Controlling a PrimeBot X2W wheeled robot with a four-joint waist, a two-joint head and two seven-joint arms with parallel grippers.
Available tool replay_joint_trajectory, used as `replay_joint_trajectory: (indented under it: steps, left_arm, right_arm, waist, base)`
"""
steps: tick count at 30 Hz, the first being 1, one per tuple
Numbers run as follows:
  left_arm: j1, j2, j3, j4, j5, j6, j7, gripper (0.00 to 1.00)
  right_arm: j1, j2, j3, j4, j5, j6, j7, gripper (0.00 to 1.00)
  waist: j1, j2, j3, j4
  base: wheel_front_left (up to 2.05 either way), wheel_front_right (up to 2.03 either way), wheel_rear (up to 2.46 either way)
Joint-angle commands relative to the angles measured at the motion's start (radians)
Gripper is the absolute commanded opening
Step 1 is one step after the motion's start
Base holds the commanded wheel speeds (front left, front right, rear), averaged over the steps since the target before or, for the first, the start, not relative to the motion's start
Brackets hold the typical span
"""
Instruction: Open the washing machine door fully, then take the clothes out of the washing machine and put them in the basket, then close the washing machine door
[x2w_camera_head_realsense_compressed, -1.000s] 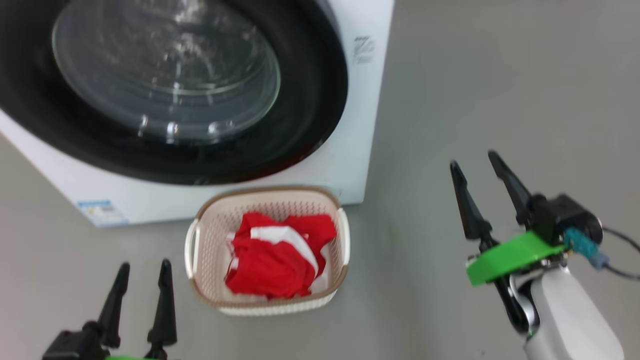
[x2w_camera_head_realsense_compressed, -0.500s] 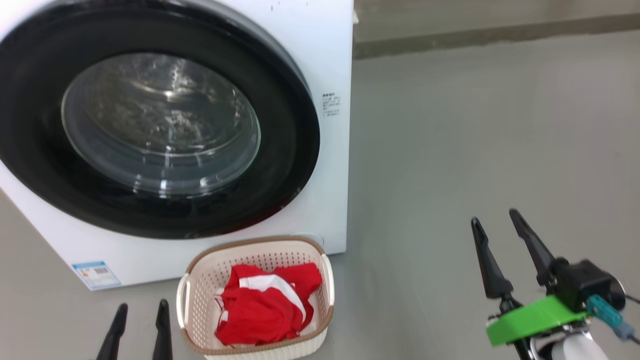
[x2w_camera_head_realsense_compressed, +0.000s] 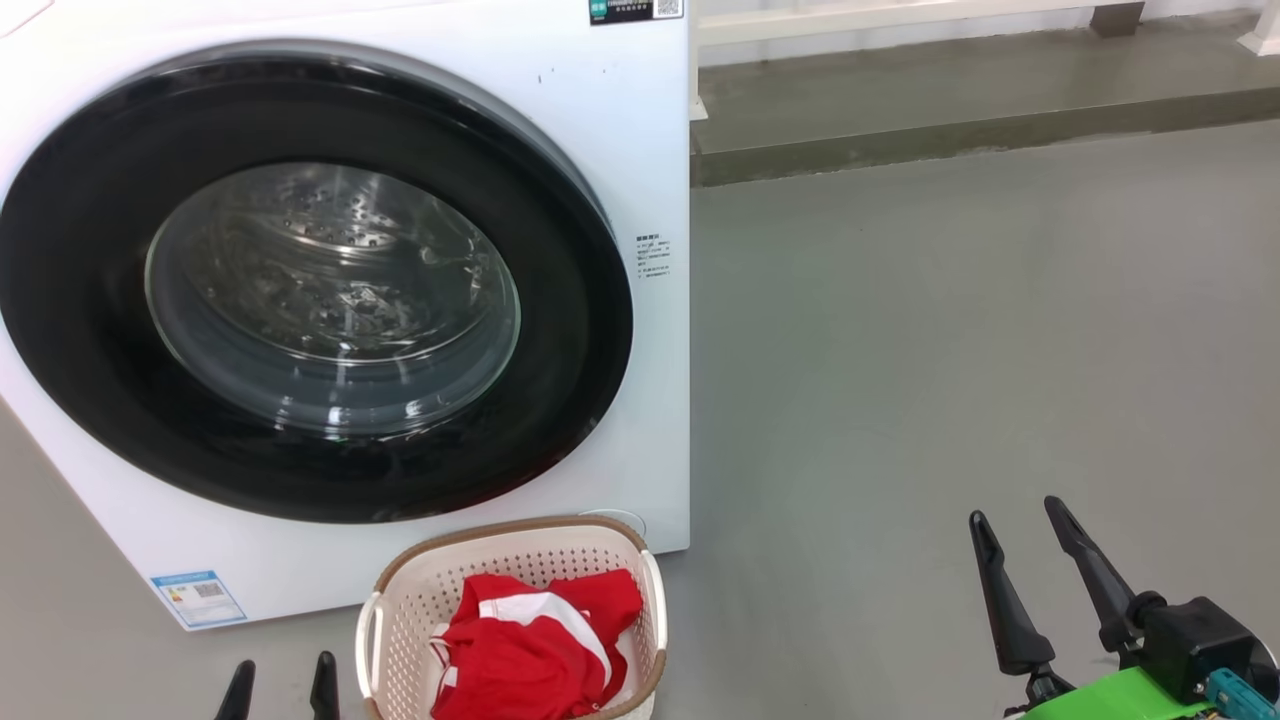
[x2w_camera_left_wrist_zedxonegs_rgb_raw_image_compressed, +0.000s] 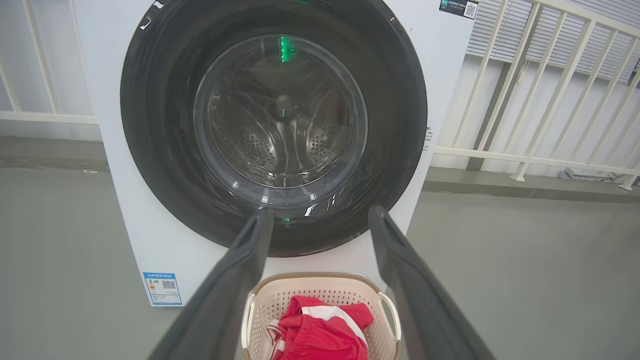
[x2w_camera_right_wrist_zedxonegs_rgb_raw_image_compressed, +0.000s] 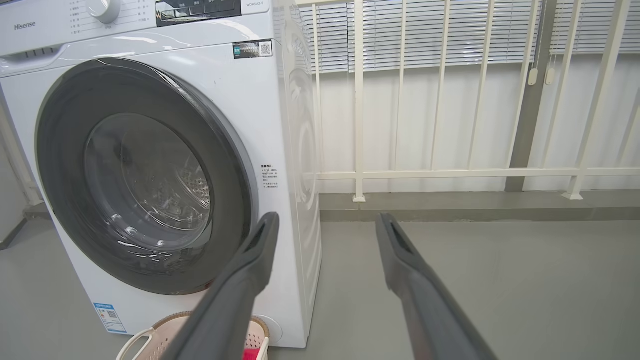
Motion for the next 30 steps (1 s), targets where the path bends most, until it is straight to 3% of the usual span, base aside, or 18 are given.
replay_joint_trajectory:
  steps: [1, 7, 8, 17, 21, 30]
  left_arm:
    - [-0.013, 0.01, 0.035, -0.018, 0.008, 0.002, -0.008, 1.0]
    - [-0.005, 0.01, 0.031, 0.0, 0.02, 0.001, -0.008, 1.0]
    - [0.009, -0.001, -0.002, 0.025, 0.013, 0.0, 0.0, 0.0]
    - [0.014, -0.025, -0.003, 0.108, -0.012, 0.0, 0.017, 0.0]
    - [0.004, -0.024, -0.002, 0.109, -0.057, -0.001, 0.03, 0.0]
    - [-0.017, -0.022, -0.004, 0.108, -0.155, -0.003, 0.053, 0.0]
  right_arm:
    - [-0.024, -0.017, 0.018, -0.028, 0.005, -0.001, -0.004, 1.0]
    - [-0.02, -0.017, 0.021, -0.023, 0.005, -0.001, -0.004, 1.0]
    - [0.002, 0.001, -0.002, 0.005, 0.0, 0.0, 0.0, 0.0]
    - [0.04, 0.024, 0.004, 0.086, 0.026, 0.0, 0.011, 0.0]
    - [0.033, 0.024, -0.001, 0.085, 0.069, 0.0, 0.023, 0.0]
    - [0.018, 0.024, -0.009, 0.086, 0.167, 0.0, 0.049, 0.0]
  waist:
    - [0.0, -0.0001, -0.001, -0.002]
    - [0.0, -0.0001, -0.002, -0.003]
    - [0.0, -0.0001, -0.002, -0.004]
    - [0.0002, -0.0001, -0.001, -0.003]
    - [0.0023, -0.0001, 0.002, 0.0]
    - [0.0001, -0.0001, 0.014, 0.005]
  base:
    - [0.0, 0.0, 0.0]
    - [0.0, 0.0, 0.0]
    - [0.0, 0.0, 0.0]
    - [0.0, 0.0, 0.0]
    - [0.0, 0.0, 0.0]
    - [0.0, 0.0, 0.0]
